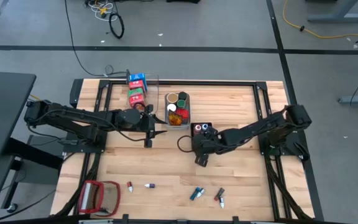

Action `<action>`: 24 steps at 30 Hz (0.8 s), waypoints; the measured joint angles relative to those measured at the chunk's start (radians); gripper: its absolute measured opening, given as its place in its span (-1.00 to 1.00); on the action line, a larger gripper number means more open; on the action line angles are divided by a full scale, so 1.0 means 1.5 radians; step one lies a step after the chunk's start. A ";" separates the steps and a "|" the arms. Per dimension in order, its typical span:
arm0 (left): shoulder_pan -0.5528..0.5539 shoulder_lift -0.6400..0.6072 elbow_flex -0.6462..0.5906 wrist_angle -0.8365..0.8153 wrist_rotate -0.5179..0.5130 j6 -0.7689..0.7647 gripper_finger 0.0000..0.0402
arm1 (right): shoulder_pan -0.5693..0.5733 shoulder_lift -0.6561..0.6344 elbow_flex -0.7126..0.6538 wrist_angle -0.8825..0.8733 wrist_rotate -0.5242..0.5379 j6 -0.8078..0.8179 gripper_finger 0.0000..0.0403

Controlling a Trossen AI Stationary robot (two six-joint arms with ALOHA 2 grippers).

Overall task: Pick & Place Kitchen Items
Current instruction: Put the red food coloring bottle into the black bin

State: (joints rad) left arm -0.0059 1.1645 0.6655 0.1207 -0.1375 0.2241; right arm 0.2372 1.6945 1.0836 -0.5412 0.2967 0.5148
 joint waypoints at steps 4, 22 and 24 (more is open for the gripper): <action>0.000 0.000 0.000 0.000 0.000 -0.001 -0.20 | 0.007 -0.040 0.000 0.000 -0.036 0.039 0.18; 0.000 0.000 0.000 0.009 0.000 -0.022 -0.20 | 0.145 -0.073 0.001 0.019 -0.207 -0.193 -0.01; 0.000 0.000 0.000 0.015 0.000 -0.027 -0.20 | 0.167 -0.062 0.001 0.015 -0.211 -0.201 -0.02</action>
State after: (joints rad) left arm -0.0059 1.1645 0.6655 0.1427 -0.1371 0.1843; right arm 0.4869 1.6022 1.0843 -0.5181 -0.0195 0.2131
